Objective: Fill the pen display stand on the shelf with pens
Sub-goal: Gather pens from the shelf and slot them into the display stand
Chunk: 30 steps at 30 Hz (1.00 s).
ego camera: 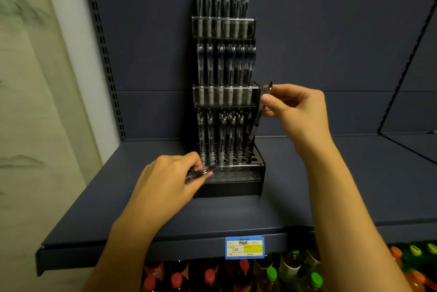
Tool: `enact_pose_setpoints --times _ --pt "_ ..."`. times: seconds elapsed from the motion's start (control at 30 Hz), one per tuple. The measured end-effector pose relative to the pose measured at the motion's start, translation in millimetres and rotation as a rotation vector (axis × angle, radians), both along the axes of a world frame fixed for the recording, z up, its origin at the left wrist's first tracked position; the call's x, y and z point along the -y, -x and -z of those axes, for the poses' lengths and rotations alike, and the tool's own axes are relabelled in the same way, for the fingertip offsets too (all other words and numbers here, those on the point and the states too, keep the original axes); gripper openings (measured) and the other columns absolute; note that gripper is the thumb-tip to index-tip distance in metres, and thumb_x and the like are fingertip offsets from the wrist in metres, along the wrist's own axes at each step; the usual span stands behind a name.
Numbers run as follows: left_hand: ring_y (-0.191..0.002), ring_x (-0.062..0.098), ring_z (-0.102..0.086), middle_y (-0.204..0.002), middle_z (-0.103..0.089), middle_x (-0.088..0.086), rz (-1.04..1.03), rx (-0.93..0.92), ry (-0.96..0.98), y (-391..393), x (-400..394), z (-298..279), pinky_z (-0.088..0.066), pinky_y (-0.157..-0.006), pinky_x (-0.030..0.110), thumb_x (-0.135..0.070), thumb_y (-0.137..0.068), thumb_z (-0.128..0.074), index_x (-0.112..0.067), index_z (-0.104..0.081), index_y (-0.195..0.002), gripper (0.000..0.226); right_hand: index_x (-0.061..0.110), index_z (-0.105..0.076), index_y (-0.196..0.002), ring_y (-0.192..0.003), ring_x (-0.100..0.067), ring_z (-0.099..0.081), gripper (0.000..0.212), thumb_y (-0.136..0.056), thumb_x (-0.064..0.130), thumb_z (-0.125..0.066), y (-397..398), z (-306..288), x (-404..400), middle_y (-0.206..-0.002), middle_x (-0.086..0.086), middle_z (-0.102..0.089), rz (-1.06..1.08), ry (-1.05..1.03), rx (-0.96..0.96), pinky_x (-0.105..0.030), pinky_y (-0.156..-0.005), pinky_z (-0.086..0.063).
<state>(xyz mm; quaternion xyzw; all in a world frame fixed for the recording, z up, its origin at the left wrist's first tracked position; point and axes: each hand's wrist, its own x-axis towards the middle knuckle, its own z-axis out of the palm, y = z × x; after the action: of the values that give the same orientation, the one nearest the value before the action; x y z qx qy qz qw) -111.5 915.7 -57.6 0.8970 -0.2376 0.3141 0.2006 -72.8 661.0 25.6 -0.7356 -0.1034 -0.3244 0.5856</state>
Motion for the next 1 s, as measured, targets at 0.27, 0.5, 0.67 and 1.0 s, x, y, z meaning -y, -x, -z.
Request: enact_pose_setpoints --times 0.27,0.5,0.67,1.0 --pt "-0.051 0.001 -0.048 -0.059 -0.049 -0.018 -0.019 -0.016 0.004 1 -2 0 -0.030 -0.050 0.011 -0.045 -0.084 -0.071 -0.029 -0.057 -0.077 0.022 0.020 -0.077 -0.101 -0.069 -0.008 -0.074 0.014 -0.088 0.016 -0.078 -5 10 -3 -0.083 0.004 -0.076 0.036 0.084 -0.070 -0.018 -0.073 -0.057" --pt "-0.054 0.002 -0.052 -0.061 -0.056 -0.015 -0.012 -0.036 0.024 2 -2 3 -0.031 -0.052 0.014 -0.048 -0.085 -0.068 -0.029 -0.058 -0.077 0.023 0.011 -0.076 -0.109 -0.068 -0.006 -0.074 0.023 -0.088 0.021 -0.078 -9 23 -4 -0.086 0.000 -0.075 0.098 0.231 -0.188 -0.023 -0.078 -0.061" --pt "-0.056 0.002 -0.053 -0.061 -0.055 -0.016 0.001 -0.048 0.025 1 0 4 -0.034 -0.052 0.015 -0.049 -0.085 -0.066 -0.029 -0.059 -0.077 0.023 0.010 -0.074 -0.106 -0.076 -0.014 -0.074 0.022 -0.088 0.022 -0.079 -7 25 -6 -0.087 -0.001 -0.073 0.148 0.296 -0.176 -0.023 -0.077 -0.059" --pt "-0.053 -0.002 -0.049 -0.058 -0.045 -0.020 0.002 -0.045 0.025 2 5 3 -0.029 -0.052 0.012 -0.042 -0.084 -0.074 -0.031 -0.054 -0.076 0.024 0.008 -0.072 -0.090 -0.082 -0.023 -0.071 0.027 -0.087 0.034 -0.079 -11 22 -10 -0.074 -0.004 -0.068 0.170 0.614 -0.257 -0.030 -0.075 -0.053"
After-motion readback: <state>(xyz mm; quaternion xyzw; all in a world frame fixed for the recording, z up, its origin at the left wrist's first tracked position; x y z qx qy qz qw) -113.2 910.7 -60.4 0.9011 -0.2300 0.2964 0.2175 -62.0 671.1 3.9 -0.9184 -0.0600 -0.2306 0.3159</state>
